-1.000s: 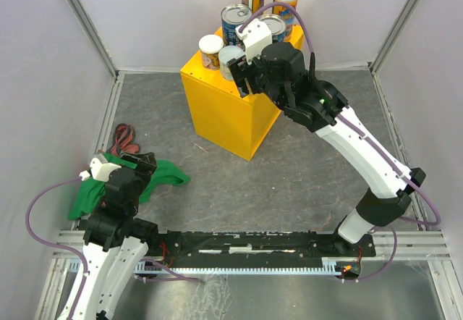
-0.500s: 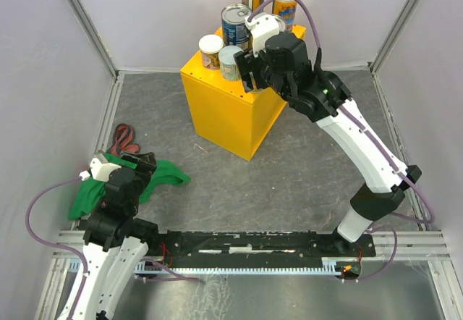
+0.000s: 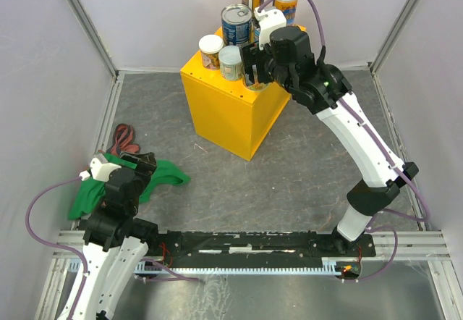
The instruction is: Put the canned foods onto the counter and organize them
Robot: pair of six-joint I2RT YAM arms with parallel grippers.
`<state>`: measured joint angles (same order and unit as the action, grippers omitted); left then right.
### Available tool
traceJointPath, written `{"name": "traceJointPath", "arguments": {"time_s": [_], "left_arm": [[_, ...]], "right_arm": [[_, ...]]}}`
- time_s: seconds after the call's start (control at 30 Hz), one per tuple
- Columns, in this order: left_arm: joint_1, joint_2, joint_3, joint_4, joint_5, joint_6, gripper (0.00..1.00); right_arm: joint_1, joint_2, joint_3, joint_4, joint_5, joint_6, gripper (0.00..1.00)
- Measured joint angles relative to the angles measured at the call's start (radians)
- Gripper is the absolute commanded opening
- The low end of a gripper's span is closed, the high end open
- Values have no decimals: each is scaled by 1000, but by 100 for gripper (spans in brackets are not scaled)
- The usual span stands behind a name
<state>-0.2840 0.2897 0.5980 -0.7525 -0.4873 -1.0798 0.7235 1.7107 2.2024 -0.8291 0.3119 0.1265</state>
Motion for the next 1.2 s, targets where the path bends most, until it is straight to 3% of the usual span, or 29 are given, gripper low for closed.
{"name": "traceJointPath", "arguments": {"time_s": [0.3, 0.43, 1.2], "left_arm": [[0, 0, 0, 0, 0, 0, 86], [0, 0, 0, 0, 0, 0, 86], [0, 22, 0, 12, 1, 0, 86]], "right_arm": [[-6, 2, 0, 2, -26, 11, 81], [-8, 2, 1, 2, -32, 11, 86], [-12, -5, 23, 32, -51, 26, 89]]}}
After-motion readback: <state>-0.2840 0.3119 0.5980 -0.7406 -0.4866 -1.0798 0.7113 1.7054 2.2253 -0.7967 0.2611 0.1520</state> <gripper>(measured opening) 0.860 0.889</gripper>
